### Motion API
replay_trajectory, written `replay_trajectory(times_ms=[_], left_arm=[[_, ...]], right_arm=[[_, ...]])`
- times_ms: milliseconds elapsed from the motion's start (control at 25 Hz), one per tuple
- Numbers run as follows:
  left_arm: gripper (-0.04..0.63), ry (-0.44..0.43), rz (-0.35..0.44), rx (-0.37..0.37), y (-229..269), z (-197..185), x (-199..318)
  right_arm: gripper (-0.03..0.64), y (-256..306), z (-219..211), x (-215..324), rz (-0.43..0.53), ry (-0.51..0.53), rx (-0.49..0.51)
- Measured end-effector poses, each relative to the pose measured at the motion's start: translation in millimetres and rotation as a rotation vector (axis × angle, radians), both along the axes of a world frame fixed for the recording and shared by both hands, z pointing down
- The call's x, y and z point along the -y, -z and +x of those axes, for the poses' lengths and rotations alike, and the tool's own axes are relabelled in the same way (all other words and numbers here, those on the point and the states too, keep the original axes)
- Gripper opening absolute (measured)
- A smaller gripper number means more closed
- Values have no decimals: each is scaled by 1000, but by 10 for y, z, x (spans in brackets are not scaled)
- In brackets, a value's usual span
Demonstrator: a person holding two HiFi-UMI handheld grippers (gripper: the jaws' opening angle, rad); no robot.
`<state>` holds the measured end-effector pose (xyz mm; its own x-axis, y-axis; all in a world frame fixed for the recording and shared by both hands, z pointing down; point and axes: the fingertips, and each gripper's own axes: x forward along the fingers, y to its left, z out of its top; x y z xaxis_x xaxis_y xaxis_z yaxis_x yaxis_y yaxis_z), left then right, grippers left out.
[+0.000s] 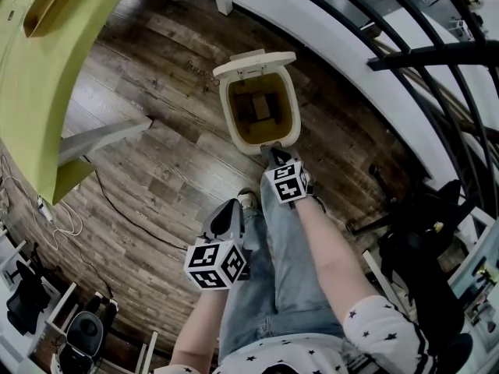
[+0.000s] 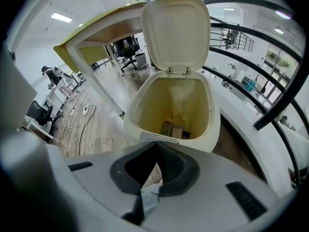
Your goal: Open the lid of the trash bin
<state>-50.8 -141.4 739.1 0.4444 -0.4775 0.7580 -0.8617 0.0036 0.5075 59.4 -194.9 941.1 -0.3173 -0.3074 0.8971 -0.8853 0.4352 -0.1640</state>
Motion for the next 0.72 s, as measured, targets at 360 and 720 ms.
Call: replay_trajectory(times_ms=[360, 720], left_arm=[[8, 2, 15, -6, 68, -47, -7], [8, -6, 42, 4, 244, -143, -101]], right_arm=[[-6, 63, 4, 24, -29, -13, -33], [-7, 314, -27, -280, -20, -33, -8]])
